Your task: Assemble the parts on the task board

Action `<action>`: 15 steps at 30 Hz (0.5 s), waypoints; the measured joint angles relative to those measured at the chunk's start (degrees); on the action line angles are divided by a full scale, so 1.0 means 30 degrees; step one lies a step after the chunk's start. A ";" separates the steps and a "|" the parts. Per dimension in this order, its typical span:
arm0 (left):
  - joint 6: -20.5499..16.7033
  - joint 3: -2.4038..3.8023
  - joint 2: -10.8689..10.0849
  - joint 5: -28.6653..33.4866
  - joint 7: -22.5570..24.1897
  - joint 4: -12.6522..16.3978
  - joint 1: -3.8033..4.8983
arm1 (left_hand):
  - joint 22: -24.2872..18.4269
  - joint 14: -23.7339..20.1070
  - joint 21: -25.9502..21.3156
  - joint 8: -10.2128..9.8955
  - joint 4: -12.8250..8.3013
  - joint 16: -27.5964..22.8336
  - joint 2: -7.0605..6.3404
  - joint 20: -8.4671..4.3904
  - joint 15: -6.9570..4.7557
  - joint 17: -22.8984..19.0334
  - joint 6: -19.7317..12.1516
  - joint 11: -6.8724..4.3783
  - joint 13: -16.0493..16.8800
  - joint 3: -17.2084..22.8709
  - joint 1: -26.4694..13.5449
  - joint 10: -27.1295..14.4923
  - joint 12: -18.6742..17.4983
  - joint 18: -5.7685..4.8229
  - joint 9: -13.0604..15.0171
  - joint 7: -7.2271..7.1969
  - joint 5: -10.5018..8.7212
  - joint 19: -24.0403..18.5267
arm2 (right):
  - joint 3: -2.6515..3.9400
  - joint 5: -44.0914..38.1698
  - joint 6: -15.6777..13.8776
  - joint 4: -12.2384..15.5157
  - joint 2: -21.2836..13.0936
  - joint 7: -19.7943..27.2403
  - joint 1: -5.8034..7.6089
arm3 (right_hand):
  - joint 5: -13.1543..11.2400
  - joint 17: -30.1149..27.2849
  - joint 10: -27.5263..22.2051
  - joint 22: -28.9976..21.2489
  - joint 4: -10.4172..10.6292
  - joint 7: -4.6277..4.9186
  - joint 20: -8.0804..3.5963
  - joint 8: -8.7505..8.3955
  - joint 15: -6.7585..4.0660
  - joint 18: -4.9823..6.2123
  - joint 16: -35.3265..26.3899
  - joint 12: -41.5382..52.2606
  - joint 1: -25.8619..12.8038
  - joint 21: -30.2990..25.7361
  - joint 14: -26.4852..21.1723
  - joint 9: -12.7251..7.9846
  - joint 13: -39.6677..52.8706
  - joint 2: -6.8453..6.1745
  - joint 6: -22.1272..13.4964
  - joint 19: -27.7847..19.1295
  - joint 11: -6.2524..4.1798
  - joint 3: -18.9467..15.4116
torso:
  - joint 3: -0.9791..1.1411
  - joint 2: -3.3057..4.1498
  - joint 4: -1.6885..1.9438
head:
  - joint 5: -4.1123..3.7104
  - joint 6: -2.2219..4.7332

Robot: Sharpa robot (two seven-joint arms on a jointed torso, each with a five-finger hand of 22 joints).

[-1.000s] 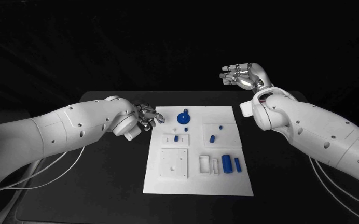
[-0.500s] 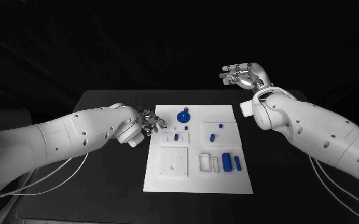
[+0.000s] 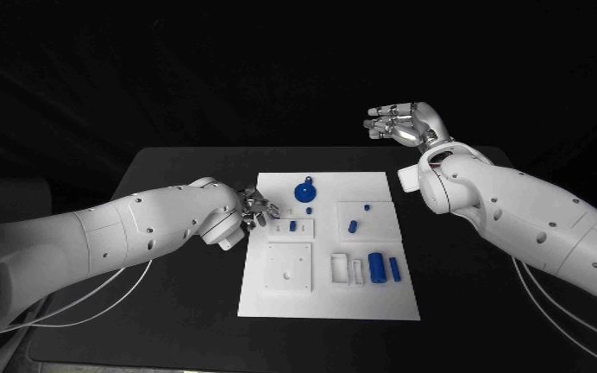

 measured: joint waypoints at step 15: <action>0.0622 0.0005 0.0324 -0.1201 -0.0490 -0.0209 -0.0169 | -0.0003 0.0023 0.0000 -0.0080 -0.0071 0.0000 0.0054 0.0000 0.0029 -0.0018 0.0001 0.0002 -0.0003 0.0068 0.0055 -0.0003 0.0000 -0.0001 0.0001 0.0000 -0.0037 0.0000 | 0.0000 0.0008 0.0010 0.0050 0.0010 -0.0008 -0.0002 | 0.0000 0.0001 0.0000 0.0000 0.0000 0.0000 0.0000 0.0000 0.0000 0.0000 0.0000 0.0000 0.0000 0.0000 0.0000 0.0001 0.0000 0.0000 0.0000 0.0000 0.0000 0.0000 | 0.0011 0.0033 -0.0002 | 0.0015 -0.0092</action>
